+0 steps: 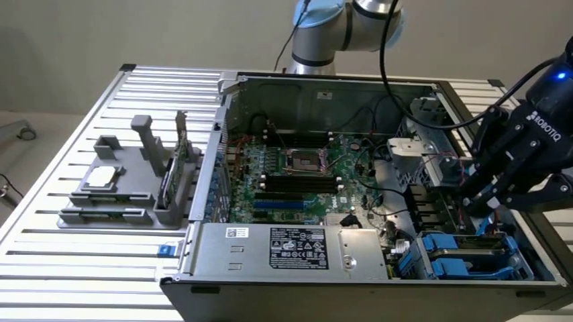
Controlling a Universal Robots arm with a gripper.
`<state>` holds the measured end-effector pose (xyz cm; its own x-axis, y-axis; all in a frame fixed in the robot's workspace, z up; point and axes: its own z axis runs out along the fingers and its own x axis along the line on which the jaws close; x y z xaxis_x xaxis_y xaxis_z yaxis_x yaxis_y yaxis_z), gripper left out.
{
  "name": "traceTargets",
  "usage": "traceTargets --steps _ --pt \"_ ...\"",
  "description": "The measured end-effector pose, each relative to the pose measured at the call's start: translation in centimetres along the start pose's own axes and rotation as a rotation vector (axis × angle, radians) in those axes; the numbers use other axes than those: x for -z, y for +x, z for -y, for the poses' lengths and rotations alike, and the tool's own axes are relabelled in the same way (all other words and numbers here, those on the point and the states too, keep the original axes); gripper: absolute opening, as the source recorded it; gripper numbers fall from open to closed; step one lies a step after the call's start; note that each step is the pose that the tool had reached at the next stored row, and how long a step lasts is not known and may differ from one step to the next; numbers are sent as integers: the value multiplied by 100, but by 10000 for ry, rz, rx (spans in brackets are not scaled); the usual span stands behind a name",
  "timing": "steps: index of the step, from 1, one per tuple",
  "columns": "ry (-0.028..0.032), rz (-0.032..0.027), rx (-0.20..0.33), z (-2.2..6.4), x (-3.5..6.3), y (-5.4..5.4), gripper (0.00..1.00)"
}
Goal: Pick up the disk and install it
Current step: 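Insert the first disk wire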
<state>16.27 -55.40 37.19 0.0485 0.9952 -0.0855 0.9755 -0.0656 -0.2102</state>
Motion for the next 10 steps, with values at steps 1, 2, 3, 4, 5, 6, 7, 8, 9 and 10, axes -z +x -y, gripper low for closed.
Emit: traceTargets --steps 1,2,3,4,5,6,7,8,9,10 --pt "-3 42 -8 -2 1 2 37" --pt "-4 71 -13 -4 1 4 37" --pt "-6 92 -19 -4 2 8 37" --pt "-9 103 -23 -4 3 13 37" --pt "-16 107 -24 -4 2 19 37" --pt "-25 111 -25 -4 3 25 37" --pt "-34 112 -26 -4 4 30 37" --pt "-45 111 -26 -4 4 34 37" --pt "-59 109 -27 -5 4 38 37" --pt "-76 110 -28 -6 5 40 37"
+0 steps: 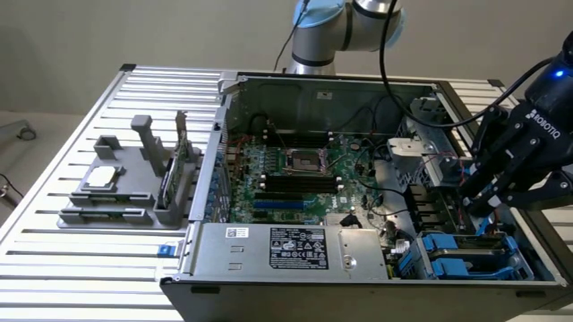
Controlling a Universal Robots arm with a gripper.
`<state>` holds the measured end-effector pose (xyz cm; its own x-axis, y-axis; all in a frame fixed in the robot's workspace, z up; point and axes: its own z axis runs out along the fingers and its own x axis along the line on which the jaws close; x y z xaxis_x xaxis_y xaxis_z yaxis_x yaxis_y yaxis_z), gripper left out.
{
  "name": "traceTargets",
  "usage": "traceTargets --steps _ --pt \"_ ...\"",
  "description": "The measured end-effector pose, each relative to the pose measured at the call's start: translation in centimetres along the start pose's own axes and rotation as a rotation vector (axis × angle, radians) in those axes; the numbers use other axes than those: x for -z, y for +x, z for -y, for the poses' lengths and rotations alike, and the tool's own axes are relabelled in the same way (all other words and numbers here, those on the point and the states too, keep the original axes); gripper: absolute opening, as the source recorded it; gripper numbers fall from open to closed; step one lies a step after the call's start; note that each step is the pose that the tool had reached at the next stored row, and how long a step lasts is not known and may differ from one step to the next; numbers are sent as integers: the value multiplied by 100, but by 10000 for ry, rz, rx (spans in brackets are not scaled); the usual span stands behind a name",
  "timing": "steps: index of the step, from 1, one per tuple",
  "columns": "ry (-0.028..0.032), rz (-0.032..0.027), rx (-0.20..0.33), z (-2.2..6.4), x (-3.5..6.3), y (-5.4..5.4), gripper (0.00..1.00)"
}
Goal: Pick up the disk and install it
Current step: 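Insert the first disk wire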
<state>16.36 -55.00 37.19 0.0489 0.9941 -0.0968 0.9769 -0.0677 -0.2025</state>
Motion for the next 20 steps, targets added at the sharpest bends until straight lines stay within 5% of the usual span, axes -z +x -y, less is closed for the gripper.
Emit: traceTargets --steps 6,9,16,20 --pt "-212 -3 -22 0 -2 6 37" --pt "-299 40 -31 0 -4 12 37" --pt "-372 223 -55 13 -15 15 35" --pt "-392 319 -70 21 -20 16 16"
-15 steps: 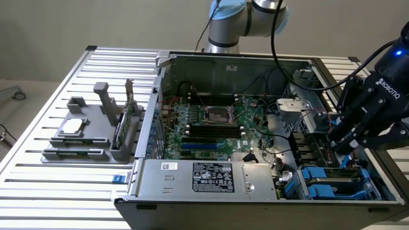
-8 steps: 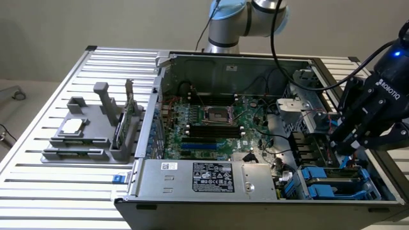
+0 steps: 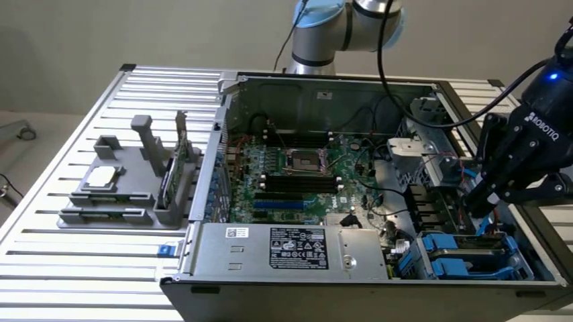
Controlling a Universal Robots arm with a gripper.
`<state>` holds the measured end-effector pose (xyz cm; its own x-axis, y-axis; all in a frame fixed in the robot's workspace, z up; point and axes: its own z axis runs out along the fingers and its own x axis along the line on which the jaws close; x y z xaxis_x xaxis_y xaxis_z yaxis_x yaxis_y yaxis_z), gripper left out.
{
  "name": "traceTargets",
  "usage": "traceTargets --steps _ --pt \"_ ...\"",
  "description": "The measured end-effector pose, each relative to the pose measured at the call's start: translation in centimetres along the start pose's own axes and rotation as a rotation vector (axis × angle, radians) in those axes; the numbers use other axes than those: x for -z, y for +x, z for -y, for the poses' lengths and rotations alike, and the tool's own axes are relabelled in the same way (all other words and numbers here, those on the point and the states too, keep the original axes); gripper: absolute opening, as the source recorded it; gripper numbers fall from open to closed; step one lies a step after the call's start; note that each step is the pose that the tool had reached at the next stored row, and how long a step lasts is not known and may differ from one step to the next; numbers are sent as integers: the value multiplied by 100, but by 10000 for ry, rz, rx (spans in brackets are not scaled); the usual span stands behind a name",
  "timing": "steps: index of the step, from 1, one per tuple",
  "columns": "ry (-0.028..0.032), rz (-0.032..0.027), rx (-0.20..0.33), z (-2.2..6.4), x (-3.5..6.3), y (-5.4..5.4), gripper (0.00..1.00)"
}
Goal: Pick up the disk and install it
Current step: 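Insert the first disk wire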
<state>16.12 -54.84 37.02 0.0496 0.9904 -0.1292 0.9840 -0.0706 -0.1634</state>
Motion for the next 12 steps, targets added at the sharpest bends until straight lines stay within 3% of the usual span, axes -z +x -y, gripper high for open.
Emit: traceTargets --steps 12 --pt "-4 23 -3 1 -103 10 16"
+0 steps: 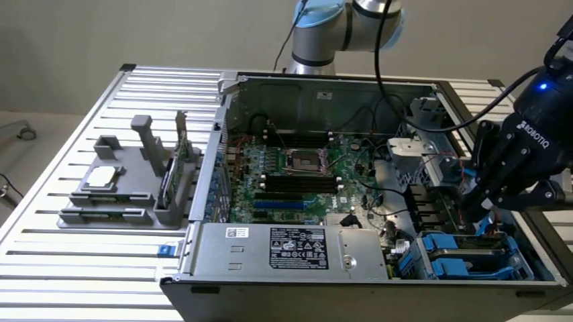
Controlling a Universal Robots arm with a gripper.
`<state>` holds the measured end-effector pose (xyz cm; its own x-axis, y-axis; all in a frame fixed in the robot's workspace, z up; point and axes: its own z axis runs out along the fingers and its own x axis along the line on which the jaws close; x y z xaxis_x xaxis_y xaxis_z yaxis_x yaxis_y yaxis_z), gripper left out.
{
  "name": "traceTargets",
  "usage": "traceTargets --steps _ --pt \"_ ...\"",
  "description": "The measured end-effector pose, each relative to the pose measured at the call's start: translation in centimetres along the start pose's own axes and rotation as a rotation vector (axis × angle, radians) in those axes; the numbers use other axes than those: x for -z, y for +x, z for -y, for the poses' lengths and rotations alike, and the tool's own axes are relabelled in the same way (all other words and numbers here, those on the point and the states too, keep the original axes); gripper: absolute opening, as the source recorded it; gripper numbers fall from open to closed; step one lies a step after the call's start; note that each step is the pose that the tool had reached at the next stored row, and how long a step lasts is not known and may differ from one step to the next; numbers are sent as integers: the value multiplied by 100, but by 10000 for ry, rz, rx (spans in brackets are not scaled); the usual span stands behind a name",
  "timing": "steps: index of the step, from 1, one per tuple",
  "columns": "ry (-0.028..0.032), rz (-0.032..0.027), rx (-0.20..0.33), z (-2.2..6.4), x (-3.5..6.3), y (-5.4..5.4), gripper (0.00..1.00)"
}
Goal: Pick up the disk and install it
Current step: 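Insert the first disk wire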
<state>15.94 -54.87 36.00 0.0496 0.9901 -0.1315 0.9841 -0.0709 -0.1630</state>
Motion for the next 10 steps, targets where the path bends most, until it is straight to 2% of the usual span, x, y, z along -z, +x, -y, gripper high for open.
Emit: traceTargets --steps 4,10 --pt "2 -37 7 -9 -41 -18 16" --pt "9 -173 29 -34 -93 -73 16"
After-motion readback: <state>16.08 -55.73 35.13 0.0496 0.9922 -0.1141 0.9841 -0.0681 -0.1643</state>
